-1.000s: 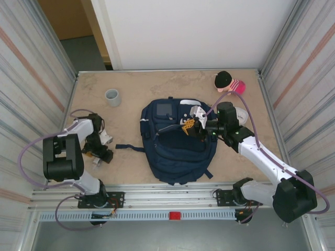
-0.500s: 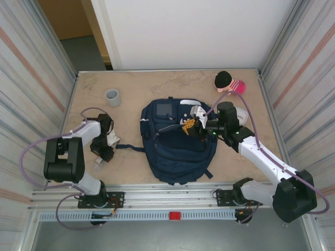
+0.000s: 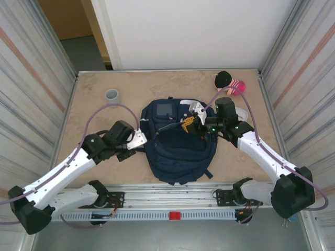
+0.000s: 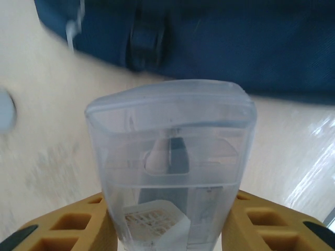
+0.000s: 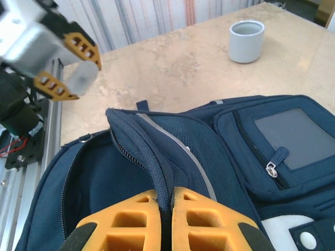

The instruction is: Pack books, pencil case, and school supplies into a backpack

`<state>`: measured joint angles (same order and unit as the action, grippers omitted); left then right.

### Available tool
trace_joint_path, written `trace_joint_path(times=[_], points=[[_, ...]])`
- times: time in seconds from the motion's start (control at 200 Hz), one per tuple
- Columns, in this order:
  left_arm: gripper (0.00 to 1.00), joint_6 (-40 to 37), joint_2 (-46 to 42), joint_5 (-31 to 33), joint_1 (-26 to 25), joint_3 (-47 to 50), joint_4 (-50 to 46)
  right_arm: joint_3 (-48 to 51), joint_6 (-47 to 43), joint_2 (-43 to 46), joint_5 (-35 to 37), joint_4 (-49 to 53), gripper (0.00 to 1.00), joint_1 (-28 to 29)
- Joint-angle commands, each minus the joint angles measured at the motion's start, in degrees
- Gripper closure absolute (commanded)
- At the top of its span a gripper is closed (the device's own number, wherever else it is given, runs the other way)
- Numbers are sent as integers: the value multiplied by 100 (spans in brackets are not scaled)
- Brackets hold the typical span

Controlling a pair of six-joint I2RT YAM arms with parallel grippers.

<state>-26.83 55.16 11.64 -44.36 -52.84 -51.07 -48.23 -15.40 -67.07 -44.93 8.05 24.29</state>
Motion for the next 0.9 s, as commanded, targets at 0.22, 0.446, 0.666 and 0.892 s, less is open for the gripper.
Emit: trace_joint_path(times=[0.22,0.446,0.666,0.892], points=[[66,-1307,1062,567,-1637,-1005,1580,-503,99,-60,35,134,100,-82],[66,-1917,1388,355,-2194,-1194,2373,-591,54,-160,32,214,100,-167],[66,-2258,1670,5,-2226,-998,2839,-660,81,-280,-30,210,100,-178],[66,-2536,2142,-216,-2015,-987,3234,-671,72,-236,-92,197,100,-177]])
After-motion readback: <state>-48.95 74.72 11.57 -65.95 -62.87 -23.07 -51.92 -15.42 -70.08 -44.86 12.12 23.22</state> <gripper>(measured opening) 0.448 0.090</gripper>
